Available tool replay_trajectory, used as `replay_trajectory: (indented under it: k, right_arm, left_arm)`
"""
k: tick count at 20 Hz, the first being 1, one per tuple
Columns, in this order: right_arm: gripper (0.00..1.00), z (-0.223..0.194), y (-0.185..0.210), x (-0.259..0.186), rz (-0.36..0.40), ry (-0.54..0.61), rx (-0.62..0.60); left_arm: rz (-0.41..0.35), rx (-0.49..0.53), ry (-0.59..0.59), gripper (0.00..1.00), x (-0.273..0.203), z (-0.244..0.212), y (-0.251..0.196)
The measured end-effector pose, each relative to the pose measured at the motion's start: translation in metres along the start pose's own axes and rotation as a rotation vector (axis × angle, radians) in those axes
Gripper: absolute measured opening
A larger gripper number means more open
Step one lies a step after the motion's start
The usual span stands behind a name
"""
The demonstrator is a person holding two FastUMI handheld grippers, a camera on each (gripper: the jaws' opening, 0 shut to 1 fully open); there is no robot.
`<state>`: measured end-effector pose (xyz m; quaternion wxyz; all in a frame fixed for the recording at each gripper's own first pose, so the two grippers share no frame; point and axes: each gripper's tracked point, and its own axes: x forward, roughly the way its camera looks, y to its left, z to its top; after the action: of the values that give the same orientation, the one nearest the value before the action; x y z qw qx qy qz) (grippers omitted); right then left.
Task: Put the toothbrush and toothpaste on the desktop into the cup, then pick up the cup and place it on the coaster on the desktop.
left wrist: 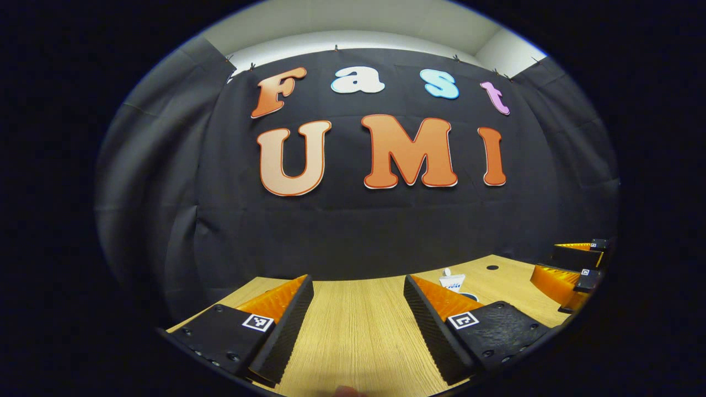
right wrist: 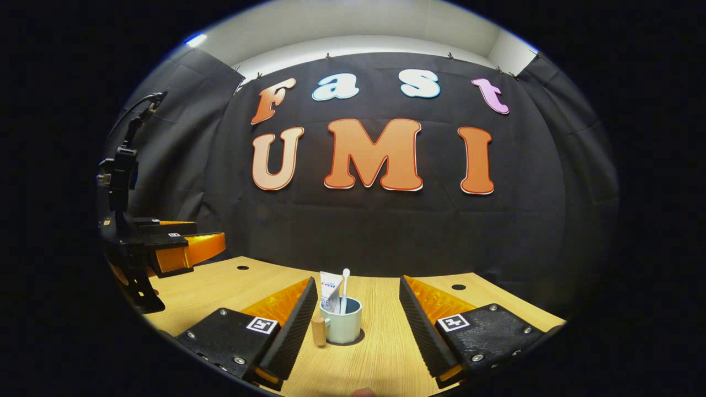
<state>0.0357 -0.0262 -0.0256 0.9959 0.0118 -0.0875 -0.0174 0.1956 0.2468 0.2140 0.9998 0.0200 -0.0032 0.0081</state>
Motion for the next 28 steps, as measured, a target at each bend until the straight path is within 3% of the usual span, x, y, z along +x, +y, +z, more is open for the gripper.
replay_trajectory:
  k: [11,28]
  right_arm:
    - [0.9,-0.011,0.025,0.017,0.043,0.003,-0.011]
    - [0.9,-0.016,0.001,0.01,0.034,0.002,-0.013]
  left_arm:
    - [0.023,-0.018,-0.018,1.0,-0.002,-0.01,0.015]
    - [0.056,-0.057,-0.009,0.99,0.0,-0.021,0.016]
